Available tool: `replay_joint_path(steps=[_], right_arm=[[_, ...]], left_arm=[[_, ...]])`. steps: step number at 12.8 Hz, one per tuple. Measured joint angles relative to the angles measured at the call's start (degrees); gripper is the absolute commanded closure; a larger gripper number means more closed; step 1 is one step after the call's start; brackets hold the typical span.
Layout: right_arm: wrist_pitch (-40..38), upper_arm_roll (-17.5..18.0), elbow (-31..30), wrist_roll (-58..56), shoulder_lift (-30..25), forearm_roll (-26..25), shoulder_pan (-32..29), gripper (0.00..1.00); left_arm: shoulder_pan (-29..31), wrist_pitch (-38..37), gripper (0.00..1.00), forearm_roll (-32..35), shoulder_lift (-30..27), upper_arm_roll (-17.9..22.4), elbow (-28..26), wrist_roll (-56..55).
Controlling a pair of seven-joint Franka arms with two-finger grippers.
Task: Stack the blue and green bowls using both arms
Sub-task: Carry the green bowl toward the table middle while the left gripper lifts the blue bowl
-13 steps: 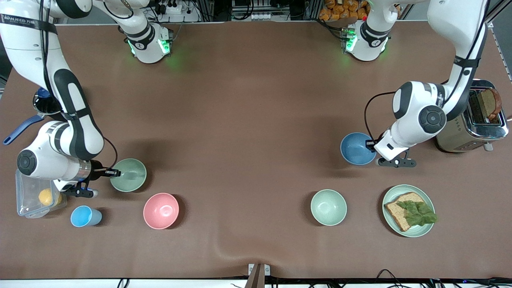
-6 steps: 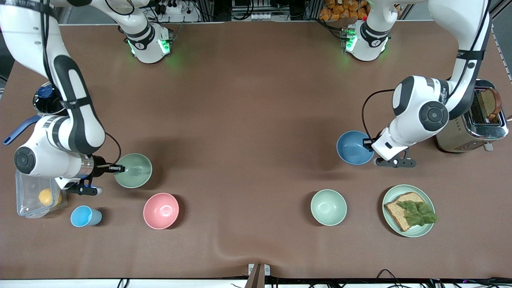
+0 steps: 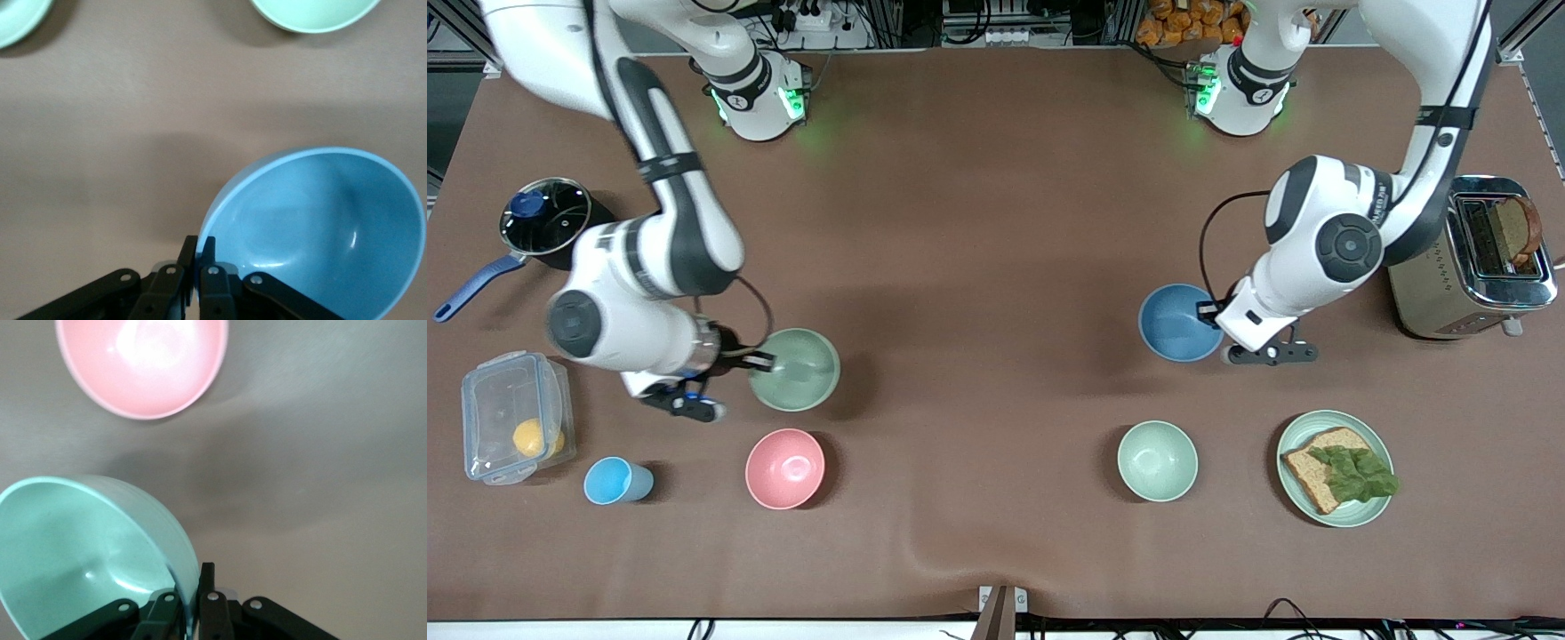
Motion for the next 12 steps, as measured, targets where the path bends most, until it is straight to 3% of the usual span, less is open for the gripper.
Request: replay_joint_path(steps=[5, 7, 12], right_arm=[[12.6, 0.1, 0.1, 19.3, 1.3, 5.7, 10.4, 1.00], [18.6, 0.2, 1.3, 27.3, 4.6, 6.0, 15.2, 1.00], [24.5, 0.1, 10.7, 41.3, 15.4, 6.0, 25.1, 1.00]], left_arm=[[-0.4, 0.0, 1.00, -0.9, 0.1, -1.1, 0.1, -2.6], [-1.3, 0.0, 1.00, -0.9, 0.4, -1.3, 0.1, -4.2], [-2.3, 0.0, 1.00, -0.9, 1.4, -1.3, 0.2, -5.3]])
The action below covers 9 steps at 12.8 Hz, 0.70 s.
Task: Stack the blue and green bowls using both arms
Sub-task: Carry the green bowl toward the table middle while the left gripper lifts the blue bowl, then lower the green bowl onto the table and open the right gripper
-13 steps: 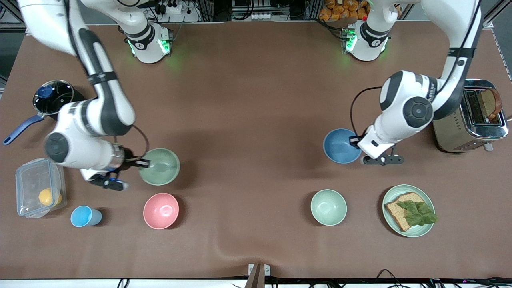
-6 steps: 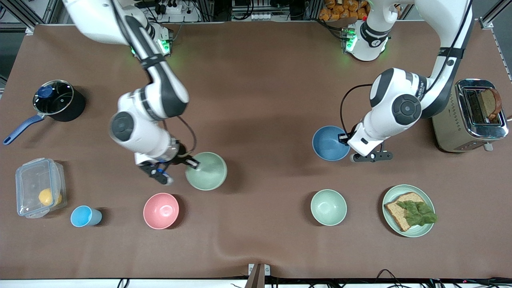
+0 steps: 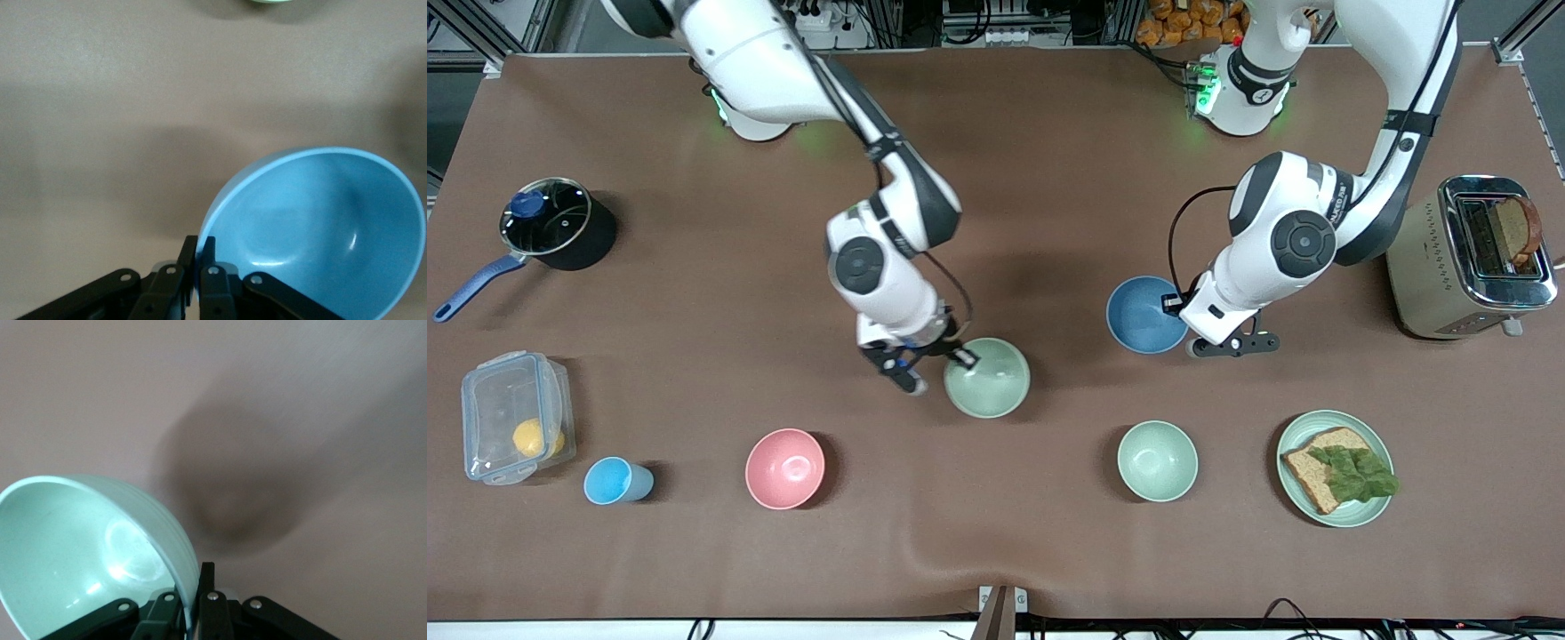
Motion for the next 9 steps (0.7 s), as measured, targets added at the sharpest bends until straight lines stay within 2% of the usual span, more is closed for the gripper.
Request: replay_joint_path(steps=[2, 3, 4, 5, 6, 9], right_arm=[[3.6, 0.0, 0.7, 3.5, 2.0, 0.0, 2.6, 1.00], [4.8, 0.0, 0.8, 5.4, 2.8, 0.0, 4.0, 0.90], [6.0, 0.0, 0.9, 7.5, 3.7, 0.0, 5.4, 0.64], [7.1, 0.0, 0.9, 9.6, 4.3, 0.0, 6.6, 0.29], [7.7, 0.0, 0.9, 11.1, 4.9, 0.0, 7.4, 0.00], [8.1, -0.3, 1.2, 12.6, 5.8, 0.0, 7.9, 0.00]], left_arm=[[0.0, 0.0, 1.00, 0.0, 0.3, 0.0, 0.0, 0.0], [-0.1, 0.0, 1.00, 0.0, 0.3, 0.0, 0.0, 0.0], [-0.3, 0.0, 1.00, 0.0, 0.4, 0.0, 0.1, 0.0], [-0.3, 0.0, 1.00, 0.0, 0.5, 0.0, 0.1, 0.0], [-0.4, 0.0, 1.00, 0.0, 0.6, 0.0, 0.1, 0.0], [-0.6, 0.2, 1.00, 0.0, 1.0, -0.1, 0.1, -0.5]])
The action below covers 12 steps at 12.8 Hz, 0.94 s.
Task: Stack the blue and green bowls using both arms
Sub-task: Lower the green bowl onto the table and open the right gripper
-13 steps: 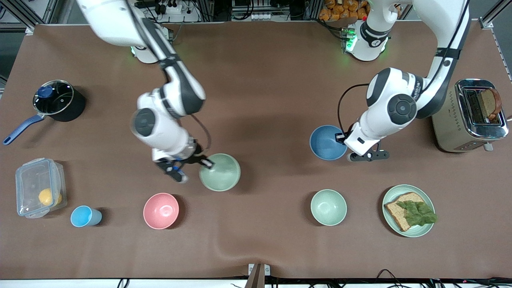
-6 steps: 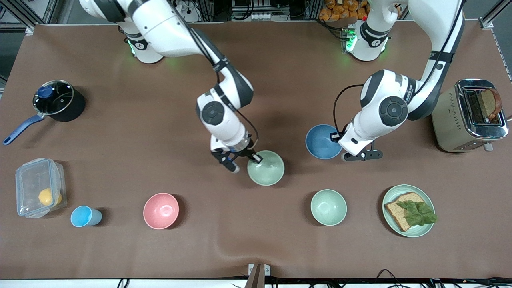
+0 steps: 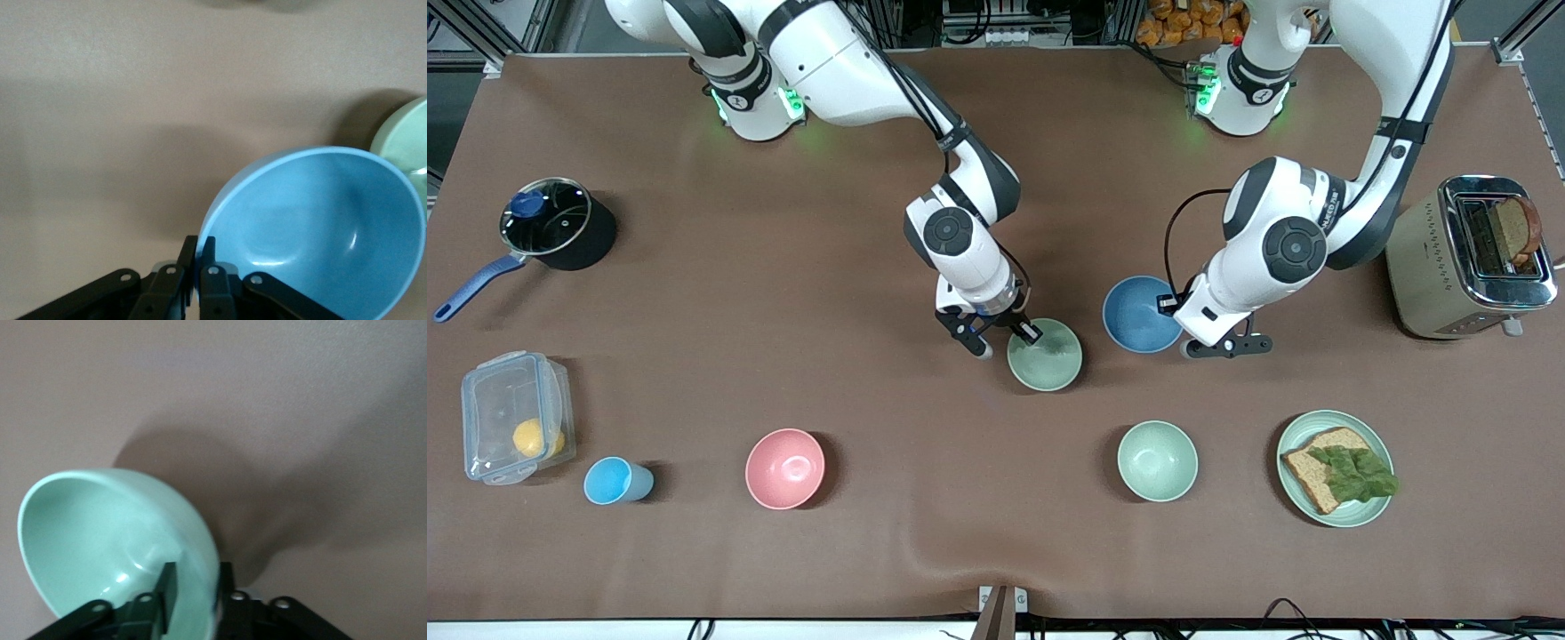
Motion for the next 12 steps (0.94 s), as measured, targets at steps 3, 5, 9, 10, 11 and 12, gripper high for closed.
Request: replay_joint_path(steps=[3, 5, 9, 10, 11, 12], right_arm=[[-1.1, -1.5, 1.9, 3.7, -0.7, 0.0, -0.1, 0.00], [-7.2, -4.2, 3.1, 4.6, -3.5, 0.0, -0.2, 0.00], [-16.9, -9.8, 3.2, 9.8, -9.4, 0.1, -1.2, 0.00], [-16.7, -10.0, 2.9, 12.7, -9.2, 0.1, -1.8, 0.00], [-15.6, -10.0, 2.4, 14.9, -8.5, 0.1, -2.3, 0.00], [-14.0, -10.0, 1.9, 16.7, -7.5, 0.2, -2.5, 0.00]], left_arm=[[-1.1, 0.1, 1.00, 0.0, 0.4, -0.1, 0.8, -2.6], [-2.1, 0.1, 1.00, 0.0, 0.7, -0.1, 1.7, -4.2], [-2.4, 0.1, 1.00, 0.0, 1.6, -0.2, 2.9, -5.1], [-2.5, 0.1, 1.00, 0.0, 1.7, -0.2, 3.0, -5.1], [-2.5, 0.1, 1.00, 0.0, 1.8, -0.2, 3.0, -5.1], [-2.5, 0.1, 1.00, 0.0, 1.9, -0.2, 3.0, -5.1]])
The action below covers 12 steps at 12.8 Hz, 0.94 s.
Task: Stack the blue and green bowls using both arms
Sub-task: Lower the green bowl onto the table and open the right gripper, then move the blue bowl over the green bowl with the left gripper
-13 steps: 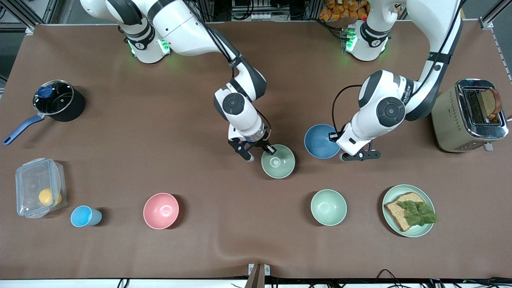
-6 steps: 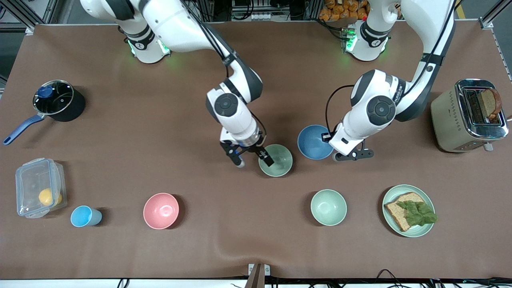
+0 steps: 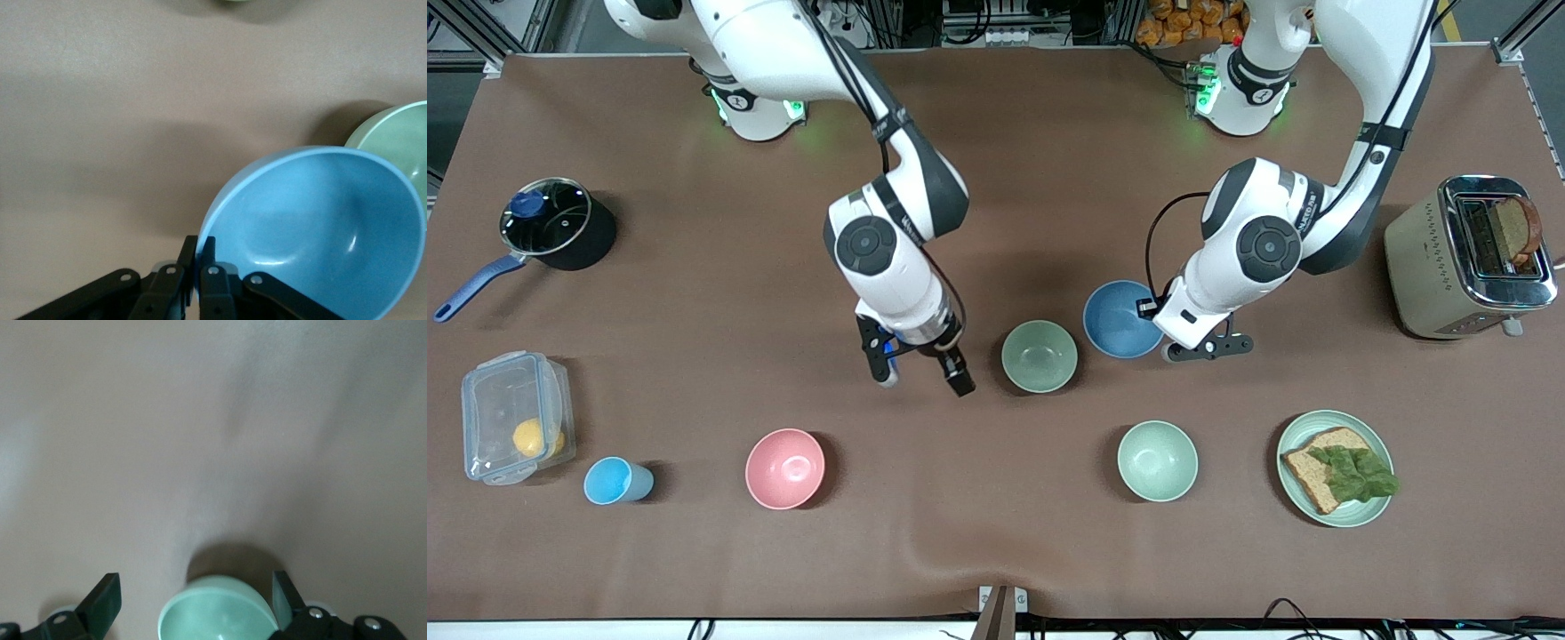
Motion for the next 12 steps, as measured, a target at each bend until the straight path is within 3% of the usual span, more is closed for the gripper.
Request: replay_joint_path(steps=[5, 8, 12], right_arm=[[9.1, 1.4, 0.2, 4.0, 7.0, 1.8, 0.5, 0.00], [10.2, 2.1, 3.2, 4.2, 11.1, 2.0, 1.1, 0.00], [10.2, 3.1, 4.7, 5.7, 12.1, 2.2, 1.1, 0.00]], left_arm=[[-0.3, 0.0, 1.00, 0.0, 0.7, 0.0, 0.3, -0.5], [-1.4, 0.4, 1.00, 0.0, 1.9, -0.1, 0.8, -2.6], [-3.4, 2.6, 1.00, 0.0, 3.1, -0.1, 1.2, -5.4]])
